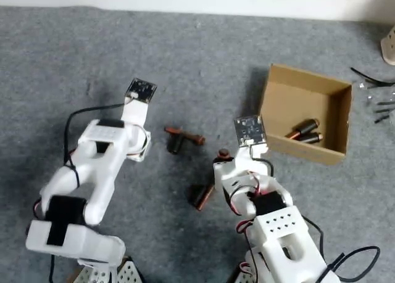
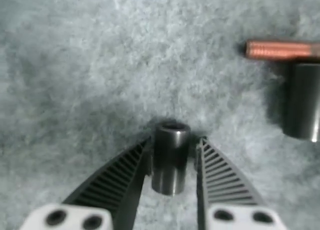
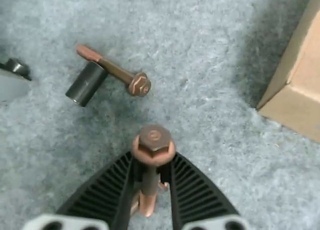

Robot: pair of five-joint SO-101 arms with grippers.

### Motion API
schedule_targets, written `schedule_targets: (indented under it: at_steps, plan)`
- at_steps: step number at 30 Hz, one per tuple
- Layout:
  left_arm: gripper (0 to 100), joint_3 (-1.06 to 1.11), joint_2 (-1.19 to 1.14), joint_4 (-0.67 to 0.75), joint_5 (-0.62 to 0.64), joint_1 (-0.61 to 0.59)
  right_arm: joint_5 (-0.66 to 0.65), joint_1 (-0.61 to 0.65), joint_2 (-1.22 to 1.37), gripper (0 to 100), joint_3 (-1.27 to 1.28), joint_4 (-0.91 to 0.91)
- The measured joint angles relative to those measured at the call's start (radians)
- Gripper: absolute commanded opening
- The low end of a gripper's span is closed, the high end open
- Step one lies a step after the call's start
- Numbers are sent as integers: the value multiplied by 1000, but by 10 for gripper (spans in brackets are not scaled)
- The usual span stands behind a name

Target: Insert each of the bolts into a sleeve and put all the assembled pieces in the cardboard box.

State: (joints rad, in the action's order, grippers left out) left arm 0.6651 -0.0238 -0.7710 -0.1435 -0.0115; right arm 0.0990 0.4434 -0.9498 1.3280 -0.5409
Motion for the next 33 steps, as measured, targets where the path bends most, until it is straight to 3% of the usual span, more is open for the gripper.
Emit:
schedule_targets:
  at_steps: [2, 11, 15, 24, 31, 33]
  plan:
    - [5, -15, -8, -15, 0, 0, 0, 0, 0, 4, 0, 0]
    - [7, -15, -11, -21, -41, -3, 0, -32, 0, 4, 0, 0]
    - [7, 87, 95, -21, -123, 86, 0, -51, 0, 4, 0, 0]
    - [6, 525, 572, 104, -354, 453, 0, -51, 0, 4, 0, 0]
    - [14, 514, 497, 166, -361, 454, 0, -51, 0, 4, 0, 0]
    - [69, 453, 414, 157, -361, 454, 0, -51, 0, 4, 0, 0]
